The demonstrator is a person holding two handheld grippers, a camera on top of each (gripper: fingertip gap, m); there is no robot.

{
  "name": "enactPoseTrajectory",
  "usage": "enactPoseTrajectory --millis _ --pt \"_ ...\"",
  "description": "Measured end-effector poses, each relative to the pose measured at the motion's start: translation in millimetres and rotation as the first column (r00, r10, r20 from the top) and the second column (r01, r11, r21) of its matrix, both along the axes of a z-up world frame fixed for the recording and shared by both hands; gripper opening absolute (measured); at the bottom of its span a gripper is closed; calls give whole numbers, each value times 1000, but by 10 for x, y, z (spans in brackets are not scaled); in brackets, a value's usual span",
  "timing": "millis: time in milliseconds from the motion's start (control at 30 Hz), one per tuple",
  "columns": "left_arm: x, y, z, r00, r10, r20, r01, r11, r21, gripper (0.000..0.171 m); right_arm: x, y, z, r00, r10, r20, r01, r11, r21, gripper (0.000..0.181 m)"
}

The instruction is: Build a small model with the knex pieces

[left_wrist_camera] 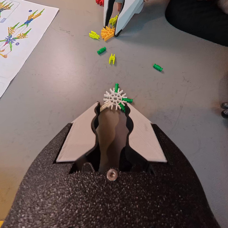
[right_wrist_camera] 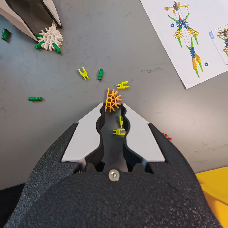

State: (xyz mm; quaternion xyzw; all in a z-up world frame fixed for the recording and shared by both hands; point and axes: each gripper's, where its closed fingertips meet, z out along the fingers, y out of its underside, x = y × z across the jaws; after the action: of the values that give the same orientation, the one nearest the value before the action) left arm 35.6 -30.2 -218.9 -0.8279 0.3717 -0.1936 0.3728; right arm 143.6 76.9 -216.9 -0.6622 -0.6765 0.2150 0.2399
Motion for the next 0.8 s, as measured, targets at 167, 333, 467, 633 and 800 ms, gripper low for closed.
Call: enactPoseTrajectory --millis 167,333,467,633,800 --pt "-38 12 59 1000 8 25 -9 1000 19 45 -38 -135 156 994 91 -53 -89 995 33 23" --pt "77 -2 456 979 -18 201 -2 995 100 44 -414 -703 520 925 260 -278 -274 962 -12 23" --pt "275 -167 678 982 -159 107 118 942 313 43 -601 -1080 478 901 298 -316 -367 911 -186 24" --pt "337 -251 683 982 -187 -24 180 892 416 34 -690 -1276 548 893 256 -371 -395 841 -369 23" --pt "344 -286 675 978 -198 -70 208 875 437 15 -682 -1342 676 874 232 -427 -425 791 -441 23"
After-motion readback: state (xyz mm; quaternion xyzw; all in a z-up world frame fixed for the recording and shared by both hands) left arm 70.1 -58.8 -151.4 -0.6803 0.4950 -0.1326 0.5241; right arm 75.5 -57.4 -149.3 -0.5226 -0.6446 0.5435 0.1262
